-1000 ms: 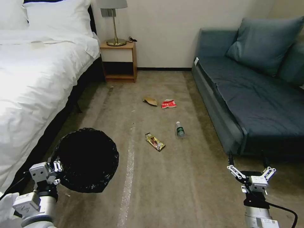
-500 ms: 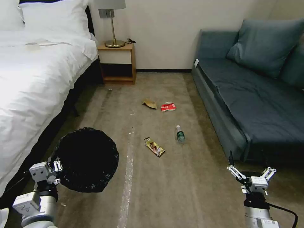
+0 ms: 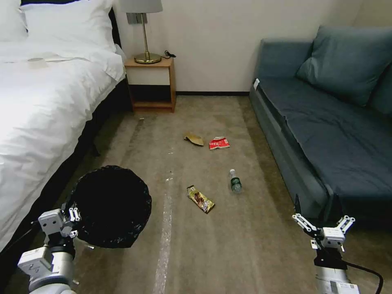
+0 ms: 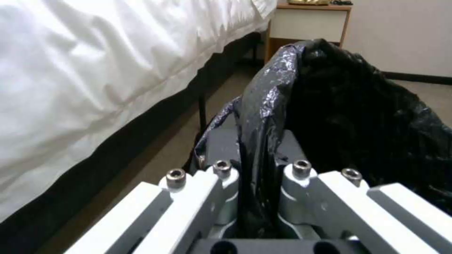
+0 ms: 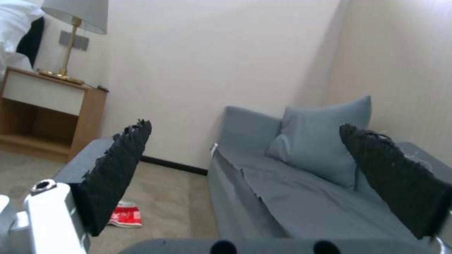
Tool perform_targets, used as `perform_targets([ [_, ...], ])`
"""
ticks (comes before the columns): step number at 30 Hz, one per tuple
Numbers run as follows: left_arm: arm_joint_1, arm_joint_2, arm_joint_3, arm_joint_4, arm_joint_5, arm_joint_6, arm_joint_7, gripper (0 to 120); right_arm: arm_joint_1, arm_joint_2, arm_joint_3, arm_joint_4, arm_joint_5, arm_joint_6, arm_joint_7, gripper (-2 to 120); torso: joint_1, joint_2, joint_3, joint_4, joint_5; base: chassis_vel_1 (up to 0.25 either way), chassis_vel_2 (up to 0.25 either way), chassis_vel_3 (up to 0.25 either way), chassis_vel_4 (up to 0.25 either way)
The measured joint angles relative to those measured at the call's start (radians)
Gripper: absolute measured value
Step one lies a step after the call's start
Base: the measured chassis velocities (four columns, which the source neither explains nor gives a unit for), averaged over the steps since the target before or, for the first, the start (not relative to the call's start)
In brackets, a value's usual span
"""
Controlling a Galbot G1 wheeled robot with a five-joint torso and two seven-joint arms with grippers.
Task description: Pick up the trash bin, then pick up the garbage on the floor and place it into the trash bin.
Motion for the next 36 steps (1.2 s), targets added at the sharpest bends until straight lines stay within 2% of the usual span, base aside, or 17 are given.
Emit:
perform_targets([
  [21,0.009,0.001,-0.002,0.002,0.002,-0.007,0.000,6,0.009,0.004,0.000,-0.020,-0.014,0.020,-0.012,100,0.000,0.000,0.000,0.0000,0.0000,-0.100,0.098,0.100,-0.100],
  [36,-0.002,-0.004,-0.005,0.011,0.013,-0.013,0.000,6,0.060,0.002,-0.014,-0.085,-0.030,0.046,-0.027,100,0.000,0.000,0.000,0.0000,0.0000,-0.004,0.002,0.004,0.000],
])
